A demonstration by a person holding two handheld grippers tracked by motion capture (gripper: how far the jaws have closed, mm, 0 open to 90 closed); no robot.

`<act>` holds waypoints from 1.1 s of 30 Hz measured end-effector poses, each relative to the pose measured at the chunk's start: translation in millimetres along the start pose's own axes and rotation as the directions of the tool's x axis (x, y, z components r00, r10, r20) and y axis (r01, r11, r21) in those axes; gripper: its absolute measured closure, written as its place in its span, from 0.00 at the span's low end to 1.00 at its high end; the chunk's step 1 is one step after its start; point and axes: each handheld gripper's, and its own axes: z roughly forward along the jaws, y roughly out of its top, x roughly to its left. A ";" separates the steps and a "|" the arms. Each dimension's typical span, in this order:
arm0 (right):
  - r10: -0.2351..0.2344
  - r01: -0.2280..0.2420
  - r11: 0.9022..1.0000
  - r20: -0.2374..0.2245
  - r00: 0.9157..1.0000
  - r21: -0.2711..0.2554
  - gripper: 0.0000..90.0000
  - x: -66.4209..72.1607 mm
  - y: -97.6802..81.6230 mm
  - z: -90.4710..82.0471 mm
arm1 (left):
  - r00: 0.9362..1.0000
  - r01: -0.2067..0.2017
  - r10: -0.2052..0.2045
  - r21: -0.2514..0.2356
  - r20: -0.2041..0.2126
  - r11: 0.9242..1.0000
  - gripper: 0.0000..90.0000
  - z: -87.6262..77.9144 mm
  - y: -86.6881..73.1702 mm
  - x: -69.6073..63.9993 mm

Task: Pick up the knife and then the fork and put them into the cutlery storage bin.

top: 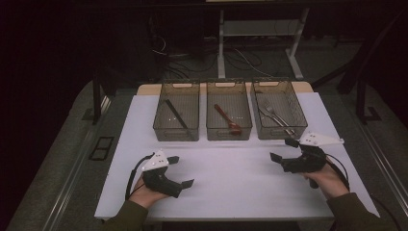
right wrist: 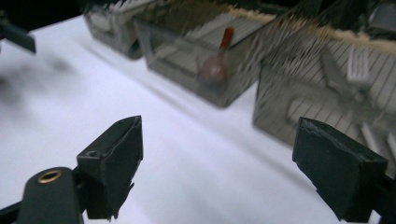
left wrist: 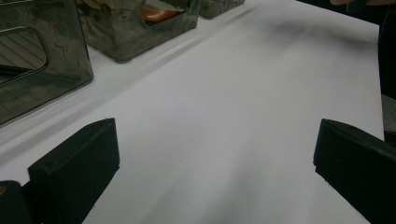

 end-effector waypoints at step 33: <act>-0.019 0.020 0.999 -0.020 1.000 0.051 0.15 13.6 -50.2 -11.4 | 1.000 -0.005 0.005 0.002 0.003 1.000 0.00 0.3 1.3 -2.3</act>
